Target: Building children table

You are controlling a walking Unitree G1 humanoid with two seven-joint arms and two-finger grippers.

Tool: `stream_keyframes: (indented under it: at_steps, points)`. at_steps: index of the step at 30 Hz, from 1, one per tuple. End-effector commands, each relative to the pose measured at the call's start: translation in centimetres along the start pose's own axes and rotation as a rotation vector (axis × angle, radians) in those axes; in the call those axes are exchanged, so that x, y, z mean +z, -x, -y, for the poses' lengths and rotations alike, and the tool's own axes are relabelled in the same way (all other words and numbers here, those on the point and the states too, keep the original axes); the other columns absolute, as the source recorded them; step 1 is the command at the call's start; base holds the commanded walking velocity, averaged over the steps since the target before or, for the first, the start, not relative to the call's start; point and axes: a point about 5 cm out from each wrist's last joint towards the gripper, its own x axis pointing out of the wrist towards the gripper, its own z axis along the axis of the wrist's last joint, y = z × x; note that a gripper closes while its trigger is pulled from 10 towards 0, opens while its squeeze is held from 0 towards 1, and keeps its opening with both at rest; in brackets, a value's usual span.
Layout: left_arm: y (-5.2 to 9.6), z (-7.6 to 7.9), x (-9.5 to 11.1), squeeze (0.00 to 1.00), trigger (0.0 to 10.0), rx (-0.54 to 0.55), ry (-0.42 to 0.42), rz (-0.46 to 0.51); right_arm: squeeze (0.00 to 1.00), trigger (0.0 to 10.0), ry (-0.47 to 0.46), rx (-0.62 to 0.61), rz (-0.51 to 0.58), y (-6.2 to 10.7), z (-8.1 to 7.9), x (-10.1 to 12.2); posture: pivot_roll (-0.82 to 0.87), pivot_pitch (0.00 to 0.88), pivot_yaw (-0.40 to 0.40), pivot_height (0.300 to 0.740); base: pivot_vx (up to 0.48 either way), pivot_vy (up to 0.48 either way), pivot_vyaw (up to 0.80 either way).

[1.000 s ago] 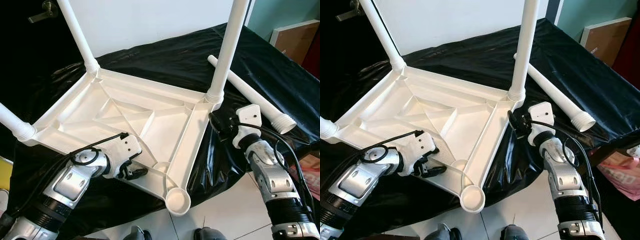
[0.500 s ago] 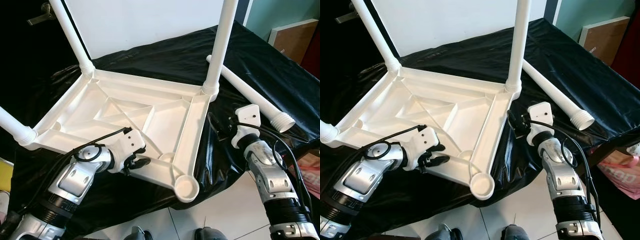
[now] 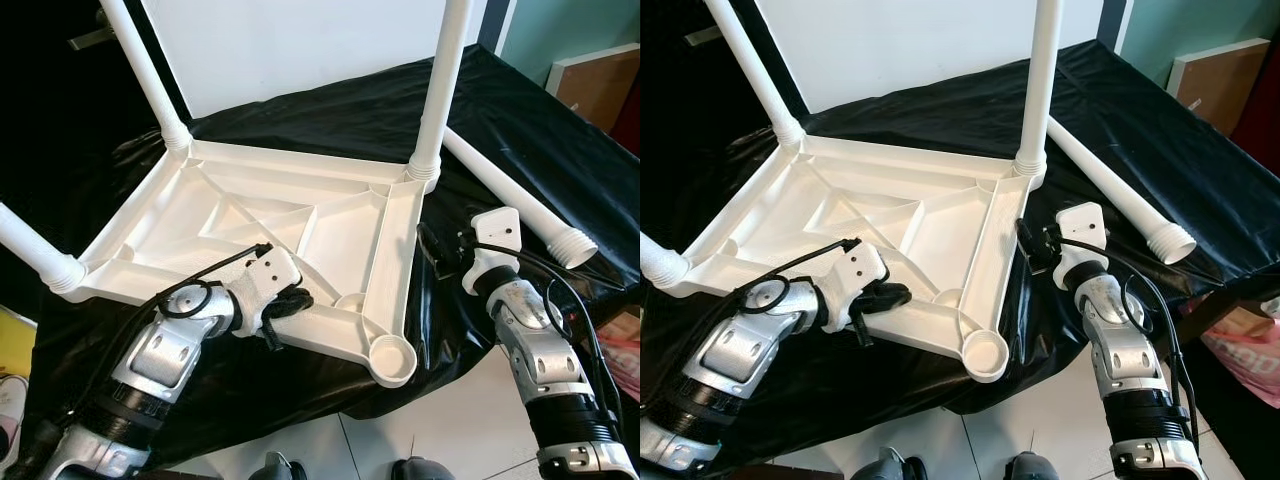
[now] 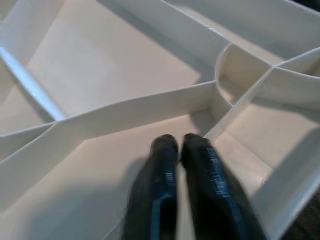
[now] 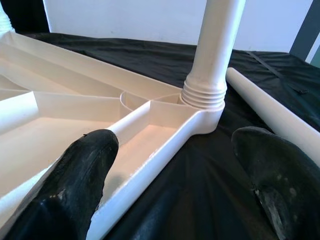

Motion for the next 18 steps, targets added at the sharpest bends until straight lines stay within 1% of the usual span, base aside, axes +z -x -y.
stream_keyframes:
  at_steps: [1,7,10,13,15,16,17,18]
  points:
    - [-0.7,0.2,-1.4,1.0,10.0,0.06,0.04,-0.06,0.0,10.0,-0.004,-0.003,-0.001,0.0,0.2,-0.1,-0.1,0.114,0.086,0.74,0.0,0.0,0.0]
    - [-0.2,0.1,-1.0,1.0,10.0,-0.009,-0.01,-0.041,0.0,10.0,0.002,-0.004,-0.002,0.1,0.4,-0.1,-0.1,0.109,0.087,0.74,0.0,0.0,0.0]
    - [0.0,-0.1,-0.8,1.0,10.0,-0.012,-0.008,-0.027,0.0,10.0,0.003,-0.005,-0.002,0.2,0.4,-0.1,-0.11,0.101,0.09,0.74,0.0,0.0,0.0]
    - [0.7,-0.5,0.0,1.0,10.0,-0.039,0.006,0.029,0.0,10.0,0.003,-0.007,0.001,0.1,0.5,-0.1,-0.11,0.098,0.091,0.74,0.0,0.0,0.0]
    - [0.7,-0.5,0.0,1.0,10.0,-0.039,0.006,0.029,0.0,10.0,0.003,-0.007,0.001,0.1,0.5,-0.1,-0.11,0.098,0.091,0.74,0.0,0.0,0.0]
    - [0.9,-0.6,0.3,1.0,10.0,-0.047,0.006,0.057,0.0,10.0,0.003,-0.008,0.002,0.1,0.5,-0.1,-0.11,0.099,0.09,0.74,0.0,0.0,0.0]
    - [0.9,-0.6,0.3,1.0,10.0,-0.047,0.006,0.057,0.0,10.0,0.003,-0.008,0.002,0.1,0.5,-0.1,-0.11,0.099,0.09,0.74,0.0,0.0,0.0]
    - [1.1,-0.7,0.7,1.0,10.0,-0.051,0.012,0.082,0.0,10.0,0.002,-0.009,0.003,0.1,0.5,-0.1,-0.11,0.099,0.089,0.74,0.0,0.0,0.0]
